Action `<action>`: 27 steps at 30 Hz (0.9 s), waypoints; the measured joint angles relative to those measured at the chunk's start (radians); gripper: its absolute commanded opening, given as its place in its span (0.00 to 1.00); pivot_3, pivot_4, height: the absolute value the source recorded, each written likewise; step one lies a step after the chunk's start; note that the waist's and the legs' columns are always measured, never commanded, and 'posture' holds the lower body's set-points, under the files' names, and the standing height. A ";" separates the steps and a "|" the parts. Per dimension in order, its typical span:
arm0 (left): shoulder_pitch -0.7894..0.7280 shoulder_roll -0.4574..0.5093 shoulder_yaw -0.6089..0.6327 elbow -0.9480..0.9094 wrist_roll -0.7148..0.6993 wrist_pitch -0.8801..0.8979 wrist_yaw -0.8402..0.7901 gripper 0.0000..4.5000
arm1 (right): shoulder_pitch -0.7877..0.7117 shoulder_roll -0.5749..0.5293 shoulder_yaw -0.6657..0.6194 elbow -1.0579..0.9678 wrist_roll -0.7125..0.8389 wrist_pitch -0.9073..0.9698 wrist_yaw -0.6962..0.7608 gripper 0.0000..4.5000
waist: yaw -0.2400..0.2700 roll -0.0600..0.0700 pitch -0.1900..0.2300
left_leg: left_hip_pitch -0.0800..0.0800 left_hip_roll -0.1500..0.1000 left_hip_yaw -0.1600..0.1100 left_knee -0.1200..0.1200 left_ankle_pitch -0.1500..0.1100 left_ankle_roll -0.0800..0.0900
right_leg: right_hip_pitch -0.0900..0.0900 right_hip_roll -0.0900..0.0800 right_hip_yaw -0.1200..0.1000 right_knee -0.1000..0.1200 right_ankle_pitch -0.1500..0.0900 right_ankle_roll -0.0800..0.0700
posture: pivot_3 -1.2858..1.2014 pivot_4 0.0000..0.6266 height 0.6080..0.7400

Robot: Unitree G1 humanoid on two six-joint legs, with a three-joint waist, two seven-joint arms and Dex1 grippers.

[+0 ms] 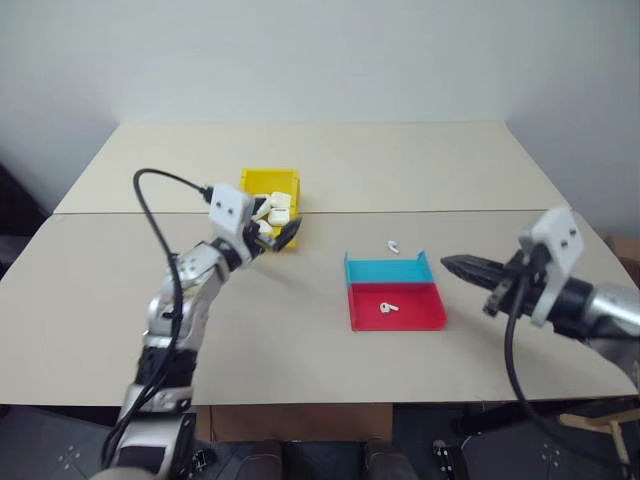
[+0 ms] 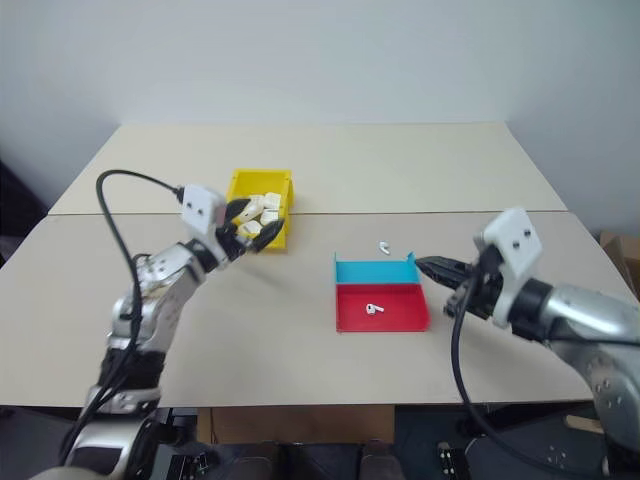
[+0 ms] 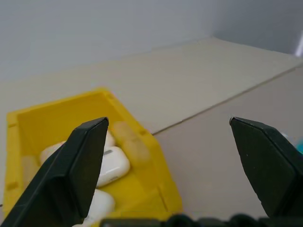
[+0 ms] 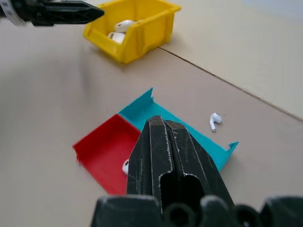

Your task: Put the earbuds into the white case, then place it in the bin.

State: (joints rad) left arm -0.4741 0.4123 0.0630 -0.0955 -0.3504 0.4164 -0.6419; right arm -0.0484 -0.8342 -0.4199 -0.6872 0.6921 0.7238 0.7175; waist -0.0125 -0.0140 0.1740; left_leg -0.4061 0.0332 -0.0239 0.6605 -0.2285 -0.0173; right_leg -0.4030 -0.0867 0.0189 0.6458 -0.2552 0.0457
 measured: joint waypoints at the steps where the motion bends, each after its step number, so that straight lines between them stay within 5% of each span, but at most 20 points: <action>1: 0.047 0.041 0.010 -0.049 -0.045 0.024 -0.052 0.99 | 0.049 0.009 -0.014 -0.014 -0.038 -0.088 0.050 0.00 | 0.000 0.000 0.000 | 0.001 0.000 0.000 0.000 0.000 0.000 | 0.000 0.000 0.000 0.000 0.000 0.000 | 0.52 0.24 1.00; 11: 0.398 0.395 0.204 -0.240 -0.224 0.077 -0.394 0.99 | 0.377 -0.062 -0.201 0.126 -0.241 -0.417 0.354 0.00 | 0.000 -0.002 0.000 | 0.015 0.002 0.002 -0.001 0.000 0.000 | 0.015 0.000 0.000 -0.003 -0.006 0.003 | 0.52 0.24 1.00; 27: 0.563 0.437 0.315 -0.394 -0.359 0.080 -0.478 0.99 | 0.367 -0.091 -0.221 0.194 -0.275 -0.503 0.437 0.00 | 0.003 -0.002 0.000 | 0.015 0.003 0.003 -0.001 0.000 0.000 | 0.015 0.000 0.000 -0.004 -0.006 0.002 | 0.52 0.24 1.00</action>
State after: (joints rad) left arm 0.0887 0.8494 0.3782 -0.4894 -0.7091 0.4967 -1.1197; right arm 0.3184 -0.9250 -0.6406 -0.4929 0.4169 0.2204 1.1542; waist -0.0100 -0.0164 0.1741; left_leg -0.3910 0.0359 -0.0210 0.6593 -0.2288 -0.0176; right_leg -0.3880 -0.0865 0.0193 0.6422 -0.2612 0.0479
